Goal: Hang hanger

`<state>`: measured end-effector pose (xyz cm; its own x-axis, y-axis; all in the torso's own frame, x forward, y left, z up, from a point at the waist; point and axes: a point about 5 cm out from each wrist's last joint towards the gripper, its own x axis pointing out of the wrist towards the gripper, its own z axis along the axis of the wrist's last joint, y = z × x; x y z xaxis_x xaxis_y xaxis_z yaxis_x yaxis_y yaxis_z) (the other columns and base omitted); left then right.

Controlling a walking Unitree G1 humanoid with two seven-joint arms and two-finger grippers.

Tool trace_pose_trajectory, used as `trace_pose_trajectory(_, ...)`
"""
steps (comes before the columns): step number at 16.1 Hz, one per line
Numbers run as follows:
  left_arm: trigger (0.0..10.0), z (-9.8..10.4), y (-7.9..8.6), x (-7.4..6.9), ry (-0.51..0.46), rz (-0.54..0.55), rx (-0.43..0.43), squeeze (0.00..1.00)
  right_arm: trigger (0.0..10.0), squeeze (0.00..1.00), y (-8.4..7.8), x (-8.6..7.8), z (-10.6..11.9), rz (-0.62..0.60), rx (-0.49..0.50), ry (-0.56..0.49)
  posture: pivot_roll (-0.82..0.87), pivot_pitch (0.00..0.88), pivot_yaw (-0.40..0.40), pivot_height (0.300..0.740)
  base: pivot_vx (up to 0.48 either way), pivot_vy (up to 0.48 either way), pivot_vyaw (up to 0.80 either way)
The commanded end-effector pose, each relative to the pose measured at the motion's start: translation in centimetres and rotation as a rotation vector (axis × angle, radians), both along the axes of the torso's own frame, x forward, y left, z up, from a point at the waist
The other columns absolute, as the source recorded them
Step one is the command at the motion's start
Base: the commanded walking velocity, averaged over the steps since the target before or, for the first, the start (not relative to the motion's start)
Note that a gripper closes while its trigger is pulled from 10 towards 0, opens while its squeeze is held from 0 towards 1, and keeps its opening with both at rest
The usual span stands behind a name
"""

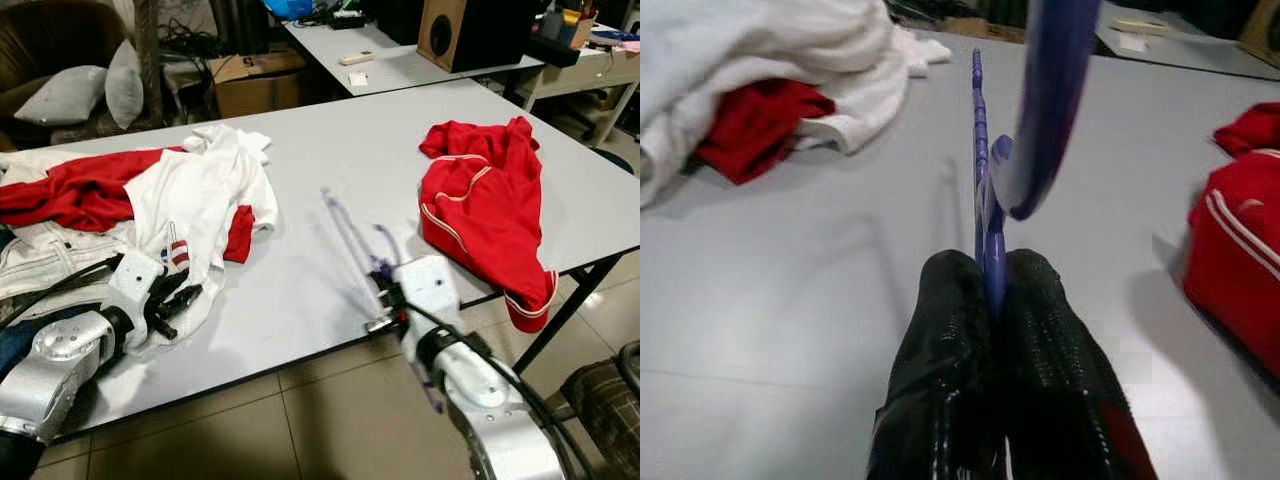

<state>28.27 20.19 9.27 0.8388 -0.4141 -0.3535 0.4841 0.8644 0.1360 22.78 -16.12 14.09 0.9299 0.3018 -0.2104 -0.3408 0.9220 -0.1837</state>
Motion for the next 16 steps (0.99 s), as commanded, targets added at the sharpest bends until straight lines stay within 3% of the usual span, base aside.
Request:
trace_pose_trajectory(1,0.0,1.0,-0.1,0.1,-0.045,0.009,-0.035,0.0,10.0,0.0,-0.4,0.2,-0.2,-0.03,-0.009,0.006,-0.06,0.0,0.06,0.74,0.0,0.0,0.0)
trace_pose_trajectory(4,0.0,0.5,-0.8,-0.4,-0.026,-0.007,-0.078,0.0,10.0,0.0,-0.6,0.7,-0.2,-0.11,0.032,-0.008,-0.06,0.0,0.071,0.74,0.0,0.0,0.0)
trace_pose_trajectory(7,0.0,1.8,-2.2,0.6,-0.053,-0.058,-0.12,0.0,10.0,0.0,-0.6,0.9,-0.3,-0.107,0.025,-0.012,-0.06,0.0,0.071,0.74,0.0,0.0,0.0)
trace_pose_trajectory(9,0.0,4.5,-5.3,4.2,-0.127,-0.114,-0.231,0.0,10.0,0.0,-0.9,1.1,0.0,-0.126,0.017,-0.029,-0.07,0.0,0.084,0.74,0.0,0.0,0.0)
trace_pose_trajectory(10,0.0,5.5,-6.4,5.3,-0.15,-0.132,-0.269,0.0,10.0,0.0,-1.0,1.2,0.1,-0.136,0.012,-0.034,-0.08,0.0,0.088,0.74,0.0,0.0,0.0)
trace_pose_trajectory(11,0.0,7.5,-8.1,6.9,-0.19,-0.154,-0.34,0.0,10.0,0.0,-1.3,1.1,0.3,-0.154,0.012,-0.042,-0.09,0.0,0.09,0.74,0.0,0.0,0.0)
trace_pose_trajectory(12,0.0,11.2,-10.8,8.1,-0.261,-0.217,-0.485,0.0,10.0,0.0,-1.8,1.0,0.4,-0.175,0.006,-0.051,-0.1,0.0,0.107,0.74,0.0,0.0,0.0)
trace_pose_trajectory(13,0.0,14.3,-13.5,8.2,-0.325,-0.338,-0.58,0.0,10.0,0.0,-2.3,0.9,0.5,-0.198,0.001,-0.057,-0.11,0.0,0.119,0.74,0.0,0.0,0.0)
trace_pose_trajectory(14,0.0,15.6,-15.1,7.7,-0.341,-0.427,-0.608,0.0,10.0,0.0,-2.5,0.8,0.5,-0.213,-0.002,-0.059,-0.12,0.0,0.131,0.74,0.0,0.0,0.0)
trace_pose_trajectory(15,0.0,15.3,-17.8,6.1,-0.308,-0.617,-0.529,0.0,10.0,0.0,-2.8,0.5,0.5,-0.24,-0.004,-0.064,-0.12,0.0,0.131,0.74,0.0,0.0,0.0)
trace_pose_trajectory(16,2.3,12.0,-18.9,5.4,-0.234,-0.68,-0.348,0.0,10.0,0.0,-3.0,0.3,0.6,-0.257,-0.002,-0.066,-0.14,0.0,0.15,0.74,0.0,0.0,0.0)
